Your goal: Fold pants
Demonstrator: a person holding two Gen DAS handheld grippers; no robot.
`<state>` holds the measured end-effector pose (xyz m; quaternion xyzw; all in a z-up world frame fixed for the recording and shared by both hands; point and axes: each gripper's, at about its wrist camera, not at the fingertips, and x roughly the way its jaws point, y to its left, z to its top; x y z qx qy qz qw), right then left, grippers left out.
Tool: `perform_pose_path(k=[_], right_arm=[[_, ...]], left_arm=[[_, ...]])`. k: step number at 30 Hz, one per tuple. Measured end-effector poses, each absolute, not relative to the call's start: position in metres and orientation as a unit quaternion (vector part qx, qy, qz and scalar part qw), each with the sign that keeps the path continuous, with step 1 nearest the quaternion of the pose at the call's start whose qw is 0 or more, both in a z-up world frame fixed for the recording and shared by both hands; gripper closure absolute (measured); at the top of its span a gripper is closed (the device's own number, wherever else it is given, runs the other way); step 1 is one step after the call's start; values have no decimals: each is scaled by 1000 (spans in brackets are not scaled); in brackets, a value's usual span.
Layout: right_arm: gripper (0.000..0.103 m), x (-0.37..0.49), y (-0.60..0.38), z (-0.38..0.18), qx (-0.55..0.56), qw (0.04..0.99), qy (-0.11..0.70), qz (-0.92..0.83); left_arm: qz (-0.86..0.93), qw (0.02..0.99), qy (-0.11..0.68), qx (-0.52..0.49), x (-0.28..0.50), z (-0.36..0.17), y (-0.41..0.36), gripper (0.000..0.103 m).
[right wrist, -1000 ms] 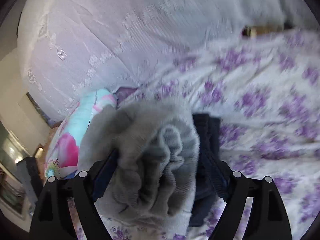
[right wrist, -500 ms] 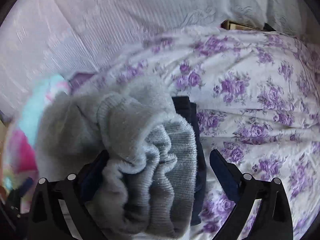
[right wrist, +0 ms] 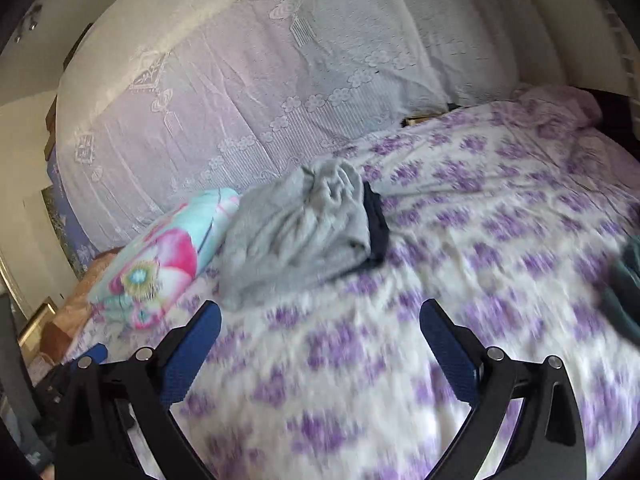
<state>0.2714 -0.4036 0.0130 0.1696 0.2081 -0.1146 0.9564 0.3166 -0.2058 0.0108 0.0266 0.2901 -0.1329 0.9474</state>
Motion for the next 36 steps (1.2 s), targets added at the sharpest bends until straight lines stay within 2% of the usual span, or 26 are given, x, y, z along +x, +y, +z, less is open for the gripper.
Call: perform_pose_path(k=[5,9,12,15,23,36], right_arm=[[3,230,-369,4,96,963,222,-119],[3,230,-360,38,56,973,177,-139],[3,251,-370,58,61,969,161,-175],[3,263,-384,53,114,965,147,-187],[3,272,-366,19,59,976,139,-157],[3,259,-363,21,57,979,121,-157]], left_arm=[[-144,940,306,36,271,-20,-195,4],[-142,944,290,73,265,-7,-204,4],[-150,952,260,59,273,22,-210,4],[-133,958,245,59,289,37,-219,4],[-106,963,236,72,299,16,-211,5],[-137,959,241,65,291,15,-211,5]])
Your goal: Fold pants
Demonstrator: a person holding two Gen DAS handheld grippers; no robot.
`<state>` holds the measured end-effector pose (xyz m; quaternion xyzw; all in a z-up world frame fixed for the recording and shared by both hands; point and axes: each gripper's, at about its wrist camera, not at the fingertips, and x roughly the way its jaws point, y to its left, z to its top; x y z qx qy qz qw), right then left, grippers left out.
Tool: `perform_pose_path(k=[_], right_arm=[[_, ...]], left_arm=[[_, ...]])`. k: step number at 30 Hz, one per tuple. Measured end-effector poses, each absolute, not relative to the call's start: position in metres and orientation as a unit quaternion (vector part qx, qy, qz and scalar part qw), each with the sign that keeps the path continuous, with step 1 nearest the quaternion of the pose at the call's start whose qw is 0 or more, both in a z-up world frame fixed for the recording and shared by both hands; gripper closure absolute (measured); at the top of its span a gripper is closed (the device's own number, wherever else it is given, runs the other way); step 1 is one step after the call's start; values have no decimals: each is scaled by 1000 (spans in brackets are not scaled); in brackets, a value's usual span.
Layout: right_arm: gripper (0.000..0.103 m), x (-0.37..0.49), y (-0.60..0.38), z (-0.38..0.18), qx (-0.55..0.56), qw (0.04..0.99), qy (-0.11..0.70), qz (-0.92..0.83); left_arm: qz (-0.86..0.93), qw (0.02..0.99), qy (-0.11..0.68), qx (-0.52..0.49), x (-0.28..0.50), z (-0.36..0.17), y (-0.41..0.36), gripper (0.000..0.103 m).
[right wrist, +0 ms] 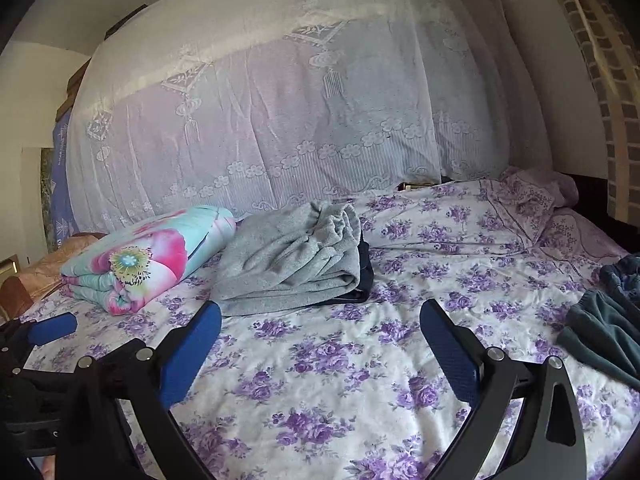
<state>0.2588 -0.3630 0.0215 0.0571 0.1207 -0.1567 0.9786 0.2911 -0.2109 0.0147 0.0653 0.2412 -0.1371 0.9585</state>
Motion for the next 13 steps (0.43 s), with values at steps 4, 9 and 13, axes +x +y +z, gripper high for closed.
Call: perform_pose_path(k=[4,9,13], right_arm=[[3,259,-364,20,59,978,123,-157],[3,259,-364,20,59,978,120,-158],[3,258,-363,20,58,978,118,-159]], left_arm=[[-138,961,227,75,285,16,-214,5],[-146,957,239,74,288,16,-215,5],[-143,956,248,60,293,15,-209,5]])
